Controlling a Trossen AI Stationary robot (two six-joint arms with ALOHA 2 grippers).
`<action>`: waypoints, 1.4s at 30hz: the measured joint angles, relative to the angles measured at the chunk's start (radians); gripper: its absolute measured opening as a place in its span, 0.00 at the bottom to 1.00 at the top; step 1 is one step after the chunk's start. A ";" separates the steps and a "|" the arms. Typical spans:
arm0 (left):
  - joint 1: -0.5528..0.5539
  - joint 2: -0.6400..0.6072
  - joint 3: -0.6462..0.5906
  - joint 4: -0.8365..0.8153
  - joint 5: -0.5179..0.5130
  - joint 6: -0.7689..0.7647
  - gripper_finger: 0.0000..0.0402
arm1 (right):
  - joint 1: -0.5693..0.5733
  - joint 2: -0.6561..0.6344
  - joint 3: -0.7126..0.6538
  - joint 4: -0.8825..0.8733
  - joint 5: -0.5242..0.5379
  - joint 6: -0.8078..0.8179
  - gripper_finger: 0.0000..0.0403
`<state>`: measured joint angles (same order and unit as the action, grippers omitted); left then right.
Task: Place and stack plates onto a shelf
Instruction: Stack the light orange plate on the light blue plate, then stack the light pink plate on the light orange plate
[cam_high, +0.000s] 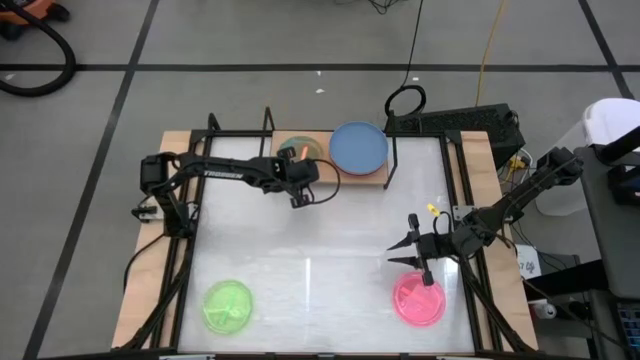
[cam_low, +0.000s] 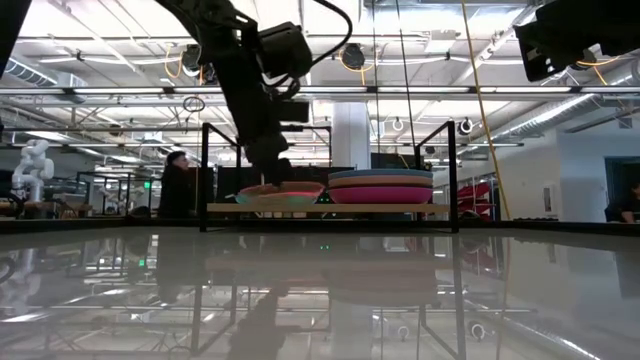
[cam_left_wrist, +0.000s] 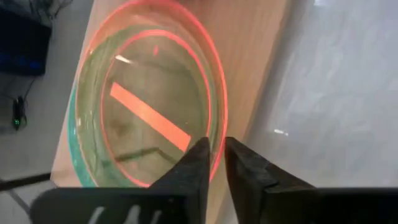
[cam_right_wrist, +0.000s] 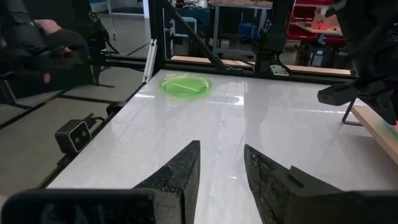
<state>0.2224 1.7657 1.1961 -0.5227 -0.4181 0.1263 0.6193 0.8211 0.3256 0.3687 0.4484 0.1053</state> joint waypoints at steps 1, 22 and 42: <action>0.004 0.000 0.000 -0.004 0.000 -0.008 0.17 | 0.000 0.000 0.000 0.000 0.000 0.004 0.27; -0.230 -0.131 0.125 0.155 -0.090 -0.045 0.25 | 0.022 0.000 0.000 -0.074 -0.007 0.013 0.27; -0.370 -0.405 -0.662 1.697 0.027 -0.043 0.25 | -0.104 -0.009 0.122 -0.195 -0.036 0.005 0.27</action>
<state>-0.1472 1.3605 0.5337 1.1743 -0.3910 0.0832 0.5152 0.8119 0.4481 0.1734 0.4127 0.1102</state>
